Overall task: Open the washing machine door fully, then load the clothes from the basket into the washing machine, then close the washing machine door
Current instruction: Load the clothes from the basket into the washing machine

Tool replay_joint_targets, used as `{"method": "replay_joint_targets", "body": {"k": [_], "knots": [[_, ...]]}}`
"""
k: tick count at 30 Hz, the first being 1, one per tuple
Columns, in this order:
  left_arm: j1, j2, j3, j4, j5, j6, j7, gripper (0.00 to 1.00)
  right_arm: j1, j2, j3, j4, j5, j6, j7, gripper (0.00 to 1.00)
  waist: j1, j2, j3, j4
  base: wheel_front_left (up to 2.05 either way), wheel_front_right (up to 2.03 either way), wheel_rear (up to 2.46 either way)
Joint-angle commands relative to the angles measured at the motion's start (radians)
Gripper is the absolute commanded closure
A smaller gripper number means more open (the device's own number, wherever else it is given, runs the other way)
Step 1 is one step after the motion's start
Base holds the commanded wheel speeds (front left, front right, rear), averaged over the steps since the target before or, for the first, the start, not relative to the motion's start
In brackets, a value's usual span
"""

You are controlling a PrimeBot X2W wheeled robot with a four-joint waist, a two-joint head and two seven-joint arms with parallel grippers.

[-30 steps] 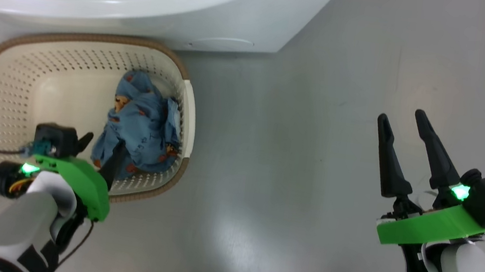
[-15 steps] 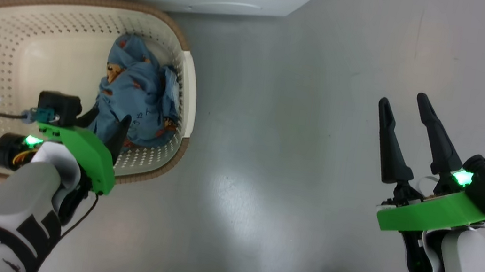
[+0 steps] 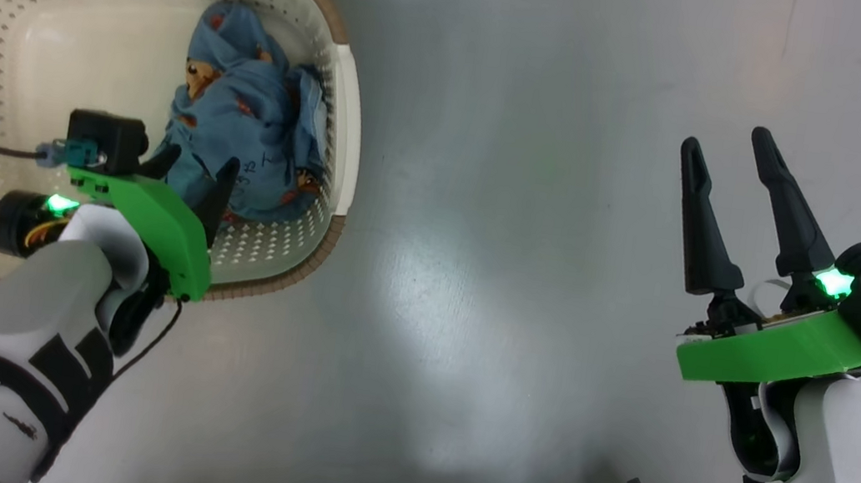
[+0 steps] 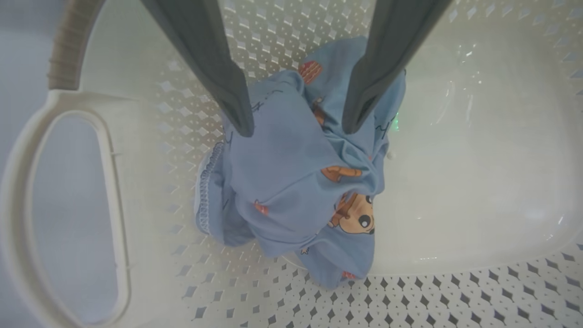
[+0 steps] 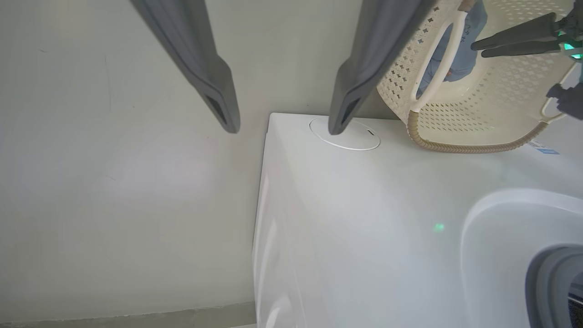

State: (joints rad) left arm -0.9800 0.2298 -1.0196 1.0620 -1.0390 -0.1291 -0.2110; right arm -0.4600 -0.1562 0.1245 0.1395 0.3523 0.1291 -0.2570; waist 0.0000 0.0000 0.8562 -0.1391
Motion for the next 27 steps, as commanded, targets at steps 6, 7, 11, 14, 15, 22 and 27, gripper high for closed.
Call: {"method": "replay_joint_targets", "body": {"k": [6,7,11,14,15,22,27], "knots": [[-0.031,0.040,-0.033,0.009,-0.052,-0.002,-0.008,0.00,0.008,-0.008,0.028,-0.026,-0.012,0.002,-0.005,0.00,0.0000,0.0000,0.033,0.000,0.00,0.00,0.00],[-0.035,0.040,-0.040,0.011,-0.059,-0.002,-0.009,0.00,0.007,-0.009,0.029,-0.026,-0.012,0.002,-0.005,0.00,0.0000,0.0000,0.036,-0.001,0.00,0.00,0.00],[-0.049,0.044,-0.065,0.017,-0.089,-0.002,-0.008,0.00,0.002,-0.010,0.033,-0.030,-0.012,0.002,-0.005,0.00,0.0000,0.0000,0.045,-0.006,0.00,0.00,0.00],[-0.057,0.048,-0.084,0.018,-0.110,-0.002,-0.006,0.00,0.001,-0.010,0.036,-0.030,-0.013,0.002,-0.005,0.00,0.0000,0.0000,0.048,-0.011,0.00,0.00,0.00],[-0.059,0.050,-0.090,0.017,-0.118,-0.002,-0.004,0.00,0.002,-0.010,0.038,-0.030,-0.013,0.002,-0.005,0.00,0.0000,0.0000,0.050,-0.012,0.00,0.00,0.00],[-0.071,0.064,-0.134,0.004,-0.166,-0.002,0.002,1.00,0.004,-0.012,0.040,-0.033,-0.014,0.002,-0.005,0.00,0.0000,0.0000,0.053,-0.019,0.00,0.00,0.00],[-0.074,0.071,-0.158,-0.003,-0.201,-0.002,-0.004,1.00,0.004,-0.011,0.040,-0.029,-0.017,0.002,-0.005,0.00,0.0000,0.0000,0.046,-0.021,0.00,0.00,0.00]]}}
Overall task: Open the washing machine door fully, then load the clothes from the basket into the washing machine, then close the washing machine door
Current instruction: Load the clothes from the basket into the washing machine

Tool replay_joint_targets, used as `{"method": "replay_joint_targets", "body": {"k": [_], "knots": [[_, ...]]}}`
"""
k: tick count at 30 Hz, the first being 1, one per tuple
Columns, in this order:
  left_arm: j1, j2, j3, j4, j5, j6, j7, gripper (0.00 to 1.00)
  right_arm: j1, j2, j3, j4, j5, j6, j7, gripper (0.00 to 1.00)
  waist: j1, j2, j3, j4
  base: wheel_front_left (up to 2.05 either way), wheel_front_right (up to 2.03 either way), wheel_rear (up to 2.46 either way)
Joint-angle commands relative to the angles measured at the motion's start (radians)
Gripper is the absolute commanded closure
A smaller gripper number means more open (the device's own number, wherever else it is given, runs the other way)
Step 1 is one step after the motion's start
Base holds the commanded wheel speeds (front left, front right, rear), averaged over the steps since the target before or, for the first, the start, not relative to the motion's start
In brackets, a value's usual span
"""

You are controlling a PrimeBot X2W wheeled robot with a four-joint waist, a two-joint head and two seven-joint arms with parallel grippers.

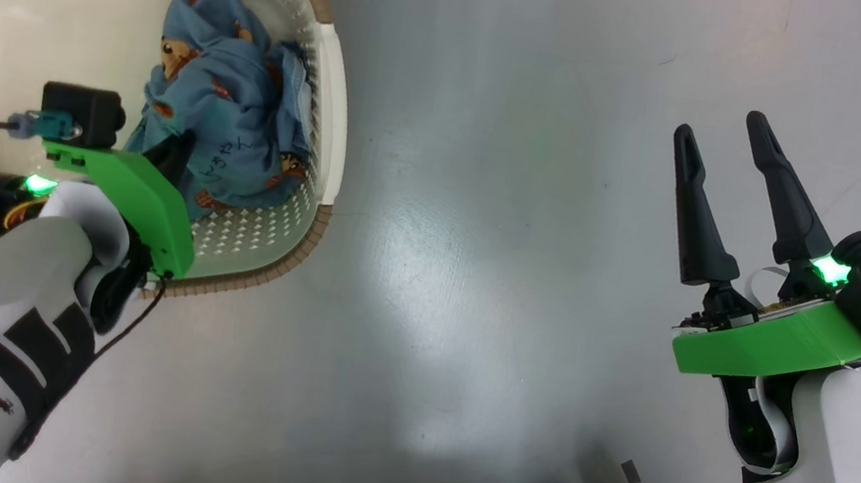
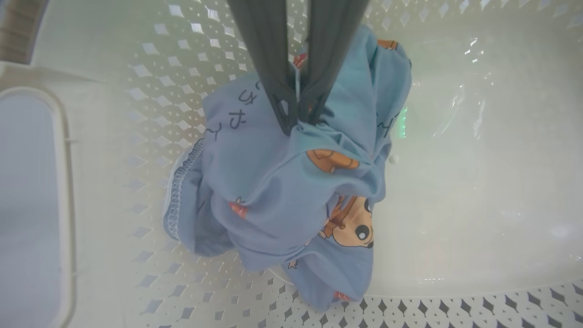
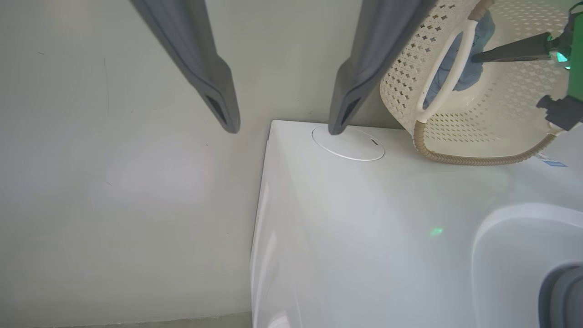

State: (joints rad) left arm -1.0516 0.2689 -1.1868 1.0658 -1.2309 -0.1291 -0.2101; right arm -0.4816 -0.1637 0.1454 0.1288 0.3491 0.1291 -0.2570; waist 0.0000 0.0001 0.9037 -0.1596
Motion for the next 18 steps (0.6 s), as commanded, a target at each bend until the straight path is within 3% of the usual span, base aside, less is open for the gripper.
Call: {"method": "replay_joint_targets", "body": {"k": [1,12,18], "knots": [[-0.003,0.032,0.006,-0.007,-0.017,-0.002,-0.007,1.00,0.026,-0.004,0.019,-0.018,-0.014,0.002,-0.005,0.00,0.0000,-0.0001,-0.003,0.000,0.00,0.00,0.00],[0.009,0.029,-0.004,-0.016,-0.077,-0.002,-0.041,1.00,0.035,-0.009,0.005,-0.009,-0.014,0.002,-0.005,0.00,0.0000,-0.0001,-0.051,0.028,0.00,0.00,0.00],[0.039,0.034,0.055,-0.056,-0.062,-0.002,-0.051,1.00,0.049,-0.015,-0.003,0.003,-0.015,0.002,-0.005,0.00,0.0000,-0.0001,-0.125,0.059,0.00,0.00,0.00]]}}
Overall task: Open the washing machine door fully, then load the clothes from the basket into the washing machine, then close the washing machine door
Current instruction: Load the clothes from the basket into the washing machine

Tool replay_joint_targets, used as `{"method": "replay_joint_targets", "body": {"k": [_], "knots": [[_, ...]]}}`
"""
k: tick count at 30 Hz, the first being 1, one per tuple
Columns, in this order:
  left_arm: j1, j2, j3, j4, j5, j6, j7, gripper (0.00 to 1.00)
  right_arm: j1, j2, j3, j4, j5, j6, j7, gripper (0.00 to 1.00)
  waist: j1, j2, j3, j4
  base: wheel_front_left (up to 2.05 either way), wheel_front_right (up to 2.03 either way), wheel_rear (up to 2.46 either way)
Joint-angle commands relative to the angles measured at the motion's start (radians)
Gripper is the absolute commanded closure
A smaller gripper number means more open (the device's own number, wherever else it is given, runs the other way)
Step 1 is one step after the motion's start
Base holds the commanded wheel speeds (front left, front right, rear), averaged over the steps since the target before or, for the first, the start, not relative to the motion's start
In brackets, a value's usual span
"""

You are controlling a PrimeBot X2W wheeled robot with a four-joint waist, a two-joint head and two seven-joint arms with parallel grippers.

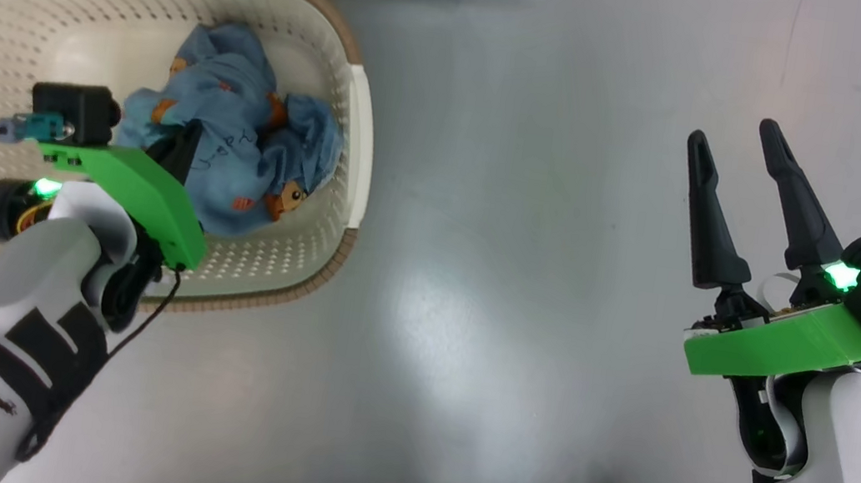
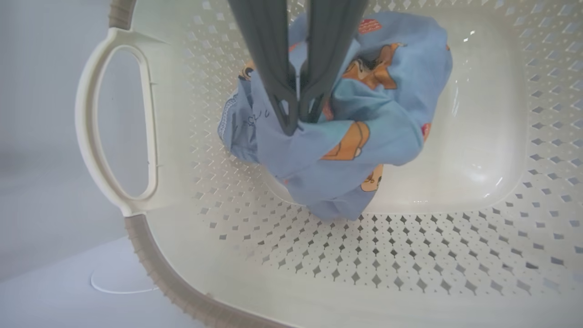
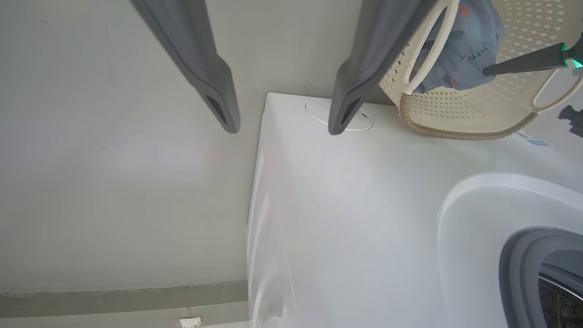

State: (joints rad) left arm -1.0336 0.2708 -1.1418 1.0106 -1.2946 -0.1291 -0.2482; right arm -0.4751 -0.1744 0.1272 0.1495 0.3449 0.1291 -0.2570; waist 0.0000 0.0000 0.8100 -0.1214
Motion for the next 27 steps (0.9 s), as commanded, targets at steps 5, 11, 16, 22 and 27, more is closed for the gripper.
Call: {"method": "replay_joint_targets", "body": {"k": [5,11,16,22,27], "knots": [[0.074,0.038,0.127,-0.054,0.092,-0.002,-0.013,1.00,0.065,-0.015,0.011,-0.002,-0.009,0.002,-0.005,0.00,0.0000,0.0000,-0.107,0.051,0.00,0.00,0.00],[0.160,0.035,0.276,-0.115,0.217,-0.002,-0.013,1.00,0.102,-0.025,0.014,0.019,-0.007,0.002,-0.005,0.00,0.0000,0.0000,-0.204,0.079,0.00,0.00,0.00],[0.240,0.029,0.390,-0.173,0.324,-0.002,-0.013,1.00,0.139,-0.033,0.013,0.038,-0.003,0.002,-0.005,0.00,0.0000,0.0000,-0.281,0.095,0.00,0.00,0.00],[0.333,0.019,0.528,-0.264,0.456,-0.002,-0.013,1.00,0.191,-0.042,0.002,0.055,0.001,0.002,-0.005,0.00,0.0000,0.0000,-0.361,0.114,0.00,0.00,0.00],[0.409,0.010,0.634,-0.345,0.559,-0.002,-0.013,1.00,0.230,-0.046,-0.014,0.065,0.003,0.002,-0.005,0.00,0.0000,0.0000,-0.418,0.124,0.00,0.00,0.00]]}}
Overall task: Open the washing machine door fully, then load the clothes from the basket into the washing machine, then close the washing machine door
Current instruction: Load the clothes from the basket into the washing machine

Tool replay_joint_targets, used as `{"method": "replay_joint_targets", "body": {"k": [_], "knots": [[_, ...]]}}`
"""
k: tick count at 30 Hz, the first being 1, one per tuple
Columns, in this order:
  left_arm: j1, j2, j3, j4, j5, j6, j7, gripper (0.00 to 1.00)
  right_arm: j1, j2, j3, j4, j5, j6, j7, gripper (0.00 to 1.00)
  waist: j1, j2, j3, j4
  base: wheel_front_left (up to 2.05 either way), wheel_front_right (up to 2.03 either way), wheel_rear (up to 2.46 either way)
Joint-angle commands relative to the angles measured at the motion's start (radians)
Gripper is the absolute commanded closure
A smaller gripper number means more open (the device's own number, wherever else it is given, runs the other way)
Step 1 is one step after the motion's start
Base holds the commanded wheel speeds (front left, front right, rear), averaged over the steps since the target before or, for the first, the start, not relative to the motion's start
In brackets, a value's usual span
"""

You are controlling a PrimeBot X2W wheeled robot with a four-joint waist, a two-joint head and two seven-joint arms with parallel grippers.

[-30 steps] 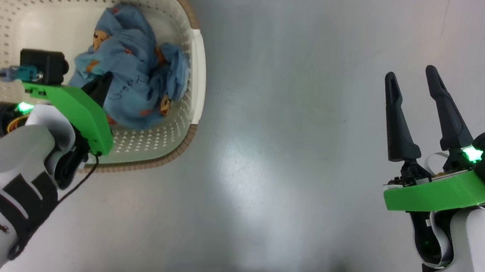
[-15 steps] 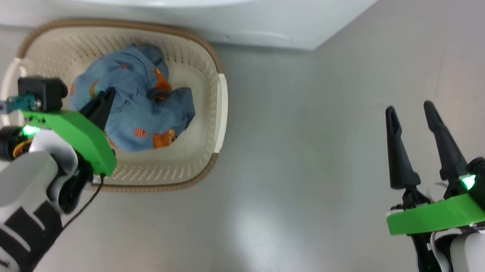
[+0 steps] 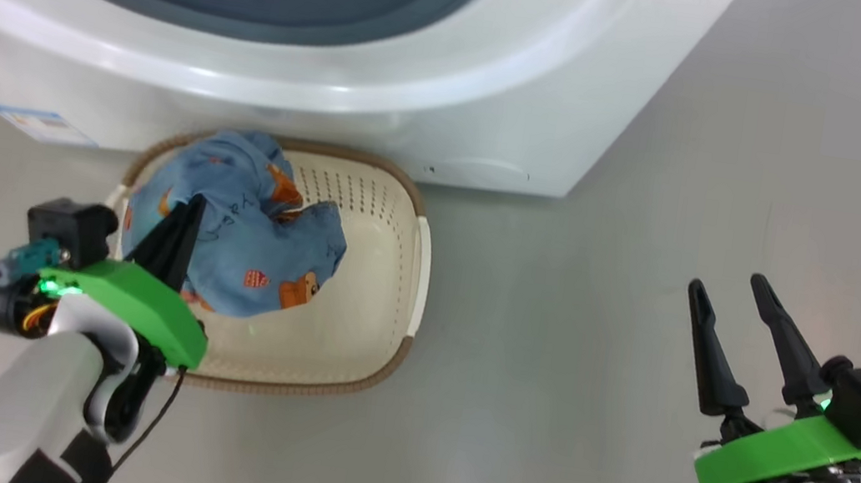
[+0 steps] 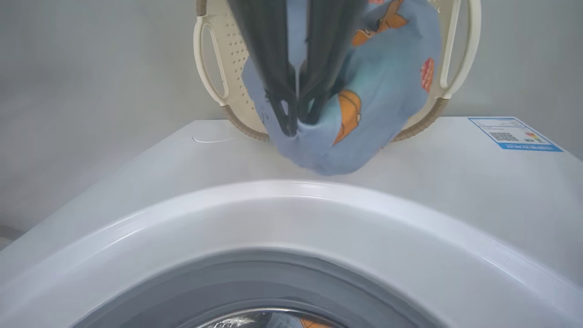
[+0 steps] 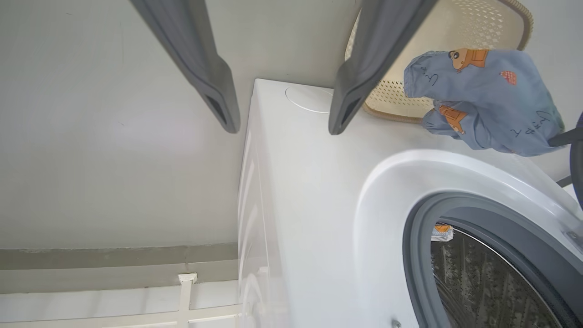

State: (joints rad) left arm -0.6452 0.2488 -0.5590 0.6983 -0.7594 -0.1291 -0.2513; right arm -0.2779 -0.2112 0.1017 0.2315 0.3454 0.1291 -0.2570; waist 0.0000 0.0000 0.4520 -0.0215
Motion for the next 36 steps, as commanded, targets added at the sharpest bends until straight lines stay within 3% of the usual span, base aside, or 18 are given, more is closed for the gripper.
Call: {"method": "replay_joint_targets", "body": {"k": [1,17,28,36], "knots": [[0.037,0.030,0.073,-0.049,0.044,-0.002,-0.010,1.00,0.041,-0.009,0.008,-0.016,0.002,0.002,-0.005,0.00,0.0000,0.0000,-0.071,0.025,0.00,0.00,0.00],[0.327,-0.009,0.343,-0.341,0.266,-0.002,-0.010,1.00,0.176,-0.017,-0.035,-0.007,0.007,0.002,-0.005,0.00,0.0000,0.0000,-0.243,0.033,0.00,0.00,0.00],[0.537,-0.033,0.450,-0.515,0.336,-0.002,-0.010,1.00,0.264,-0.014,-0.058,-0.007,0.009,0.002,-0.005,0.00,0.0000,0.0000,-0.318,0.036,0.00,0.00,0.00],[0.598,-0.055,0.481,-0.586,0.362,-0.002,-0.010,1.00,0.280,-0.009,-0.067,-0.014,0.007,0.002,-0.005,0.00,0.0000,0.0000,-0.322,0.034,0.00,0.00,0.00]]}}
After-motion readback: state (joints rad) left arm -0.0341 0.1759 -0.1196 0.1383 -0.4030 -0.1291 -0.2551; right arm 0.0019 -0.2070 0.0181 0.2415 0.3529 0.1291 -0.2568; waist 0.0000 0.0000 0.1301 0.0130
